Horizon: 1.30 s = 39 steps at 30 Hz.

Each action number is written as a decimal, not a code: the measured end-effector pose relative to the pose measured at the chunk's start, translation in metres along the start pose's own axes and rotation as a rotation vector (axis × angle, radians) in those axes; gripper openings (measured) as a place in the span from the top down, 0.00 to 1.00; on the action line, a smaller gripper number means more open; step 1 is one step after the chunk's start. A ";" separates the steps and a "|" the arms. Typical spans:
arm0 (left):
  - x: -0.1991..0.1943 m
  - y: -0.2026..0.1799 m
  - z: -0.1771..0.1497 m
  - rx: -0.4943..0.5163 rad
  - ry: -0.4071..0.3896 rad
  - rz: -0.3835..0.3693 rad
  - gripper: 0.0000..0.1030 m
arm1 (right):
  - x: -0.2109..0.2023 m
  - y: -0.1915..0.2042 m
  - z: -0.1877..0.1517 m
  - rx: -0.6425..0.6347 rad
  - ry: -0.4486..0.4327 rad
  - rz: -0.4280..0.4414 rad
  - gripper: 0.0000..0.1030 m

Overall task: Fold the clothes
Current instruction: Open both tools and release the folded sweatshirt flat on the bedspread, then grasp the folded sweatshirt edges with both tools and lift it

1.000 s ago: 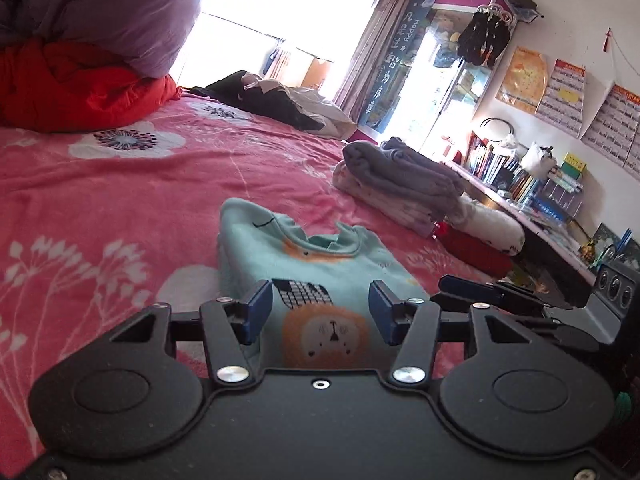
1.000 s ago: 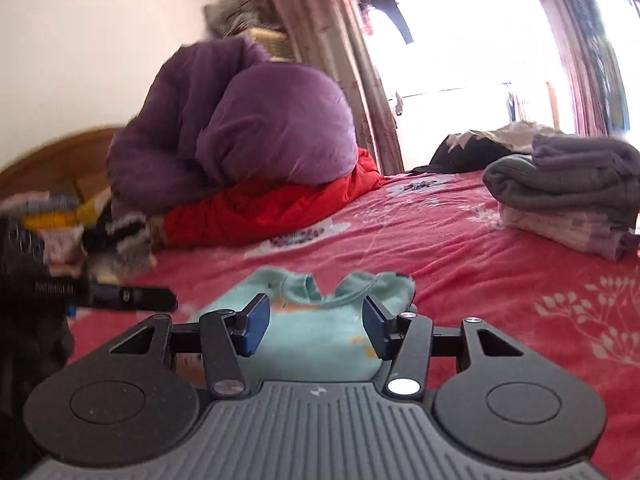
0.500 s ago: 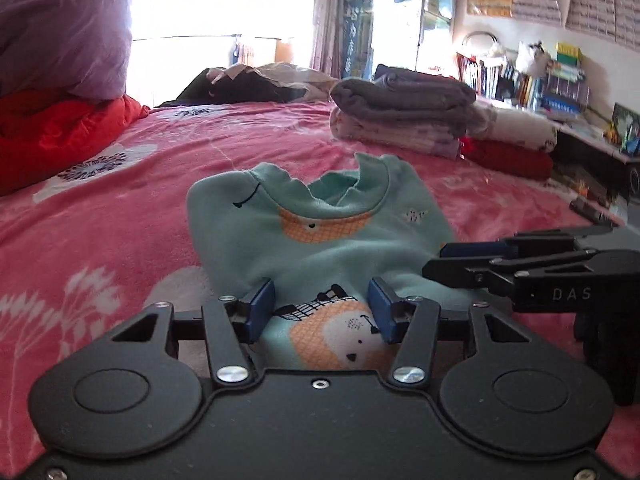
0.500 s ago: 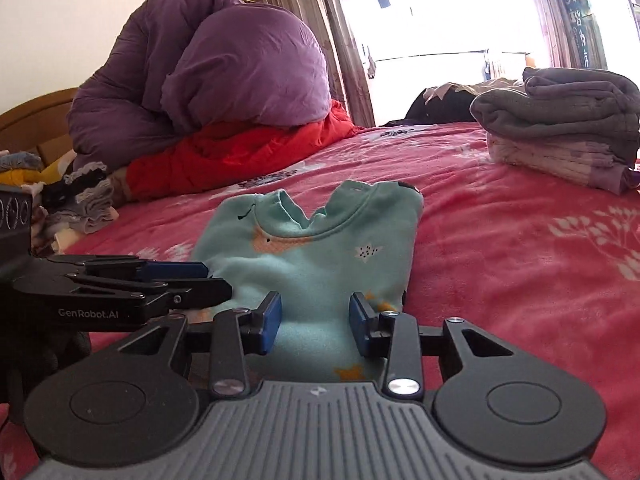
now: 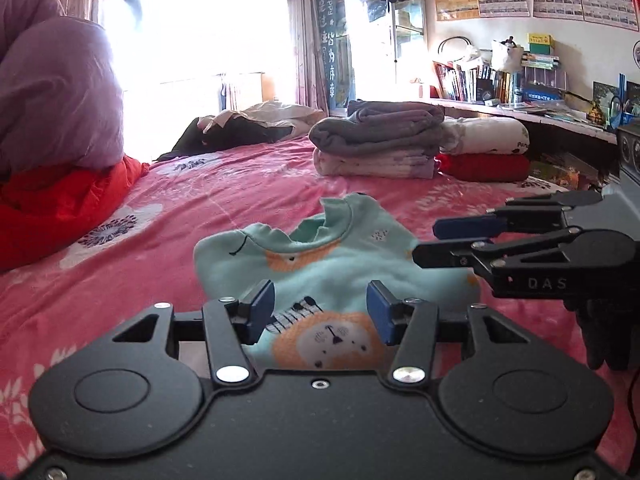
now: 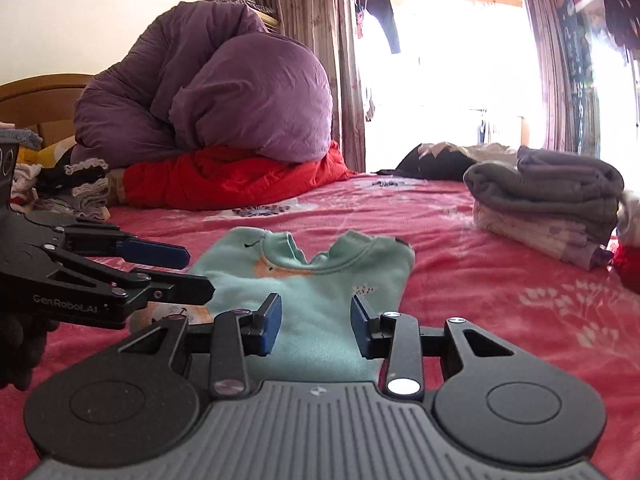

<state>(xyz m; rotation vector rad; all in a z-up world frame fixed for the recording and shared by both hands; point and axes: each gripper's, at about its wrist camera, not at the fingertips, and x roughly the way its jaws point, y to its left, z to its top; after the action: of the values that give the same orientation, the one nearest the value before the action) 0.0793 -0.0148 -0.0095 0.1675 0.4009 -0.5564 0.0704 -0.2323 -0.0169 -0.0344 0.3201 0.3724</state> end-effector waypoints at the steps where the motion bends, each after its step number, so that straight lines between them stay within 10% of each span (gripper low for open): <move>1: 0.001 -0.001 -0.004 0.001 0.014 0.001 0.51 | -0.002 0.001 0.000 -0.011 -0.001 0.000 0.63; 19: 0.050 0.009 -0.025 -0.060 0.116 -0.021 0.47 | 0.034 -0.016 -0.033 0.151 0.150 0.001 0.63; 23: 0.012 0.030 -0.006 -0.244 0.048 -0.024 0.42 | 0.010 -0.023 -0.020 0.225 0.084 0.033 0.61; 27: 0.007 0.070 -0.012 -0.556 0.014 -0.035 0.36 | 0.001 -0.051 -0.008 0.430 0.014 0.037 0.23; 32: 0.042 0.093 -0.038 -0.872 0.075 -0.123 0.36 | 0.040 -0.072 -0.019 0.631 0.111 0.124 0.23; 39: 0.060 0.088 -0.047 -0.994 0.074 -0.175 0.41 | 0.071 -0.083 -0.041 0.820 0.177 0.187 0.23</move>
<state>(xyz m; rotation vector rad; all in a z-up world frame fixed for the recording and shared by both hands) 0.1585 0.0421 -0.0729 -0.8097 0.7242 -0.4679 0.1504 -0.2882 -0.0806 0.7739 0.6345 0.4011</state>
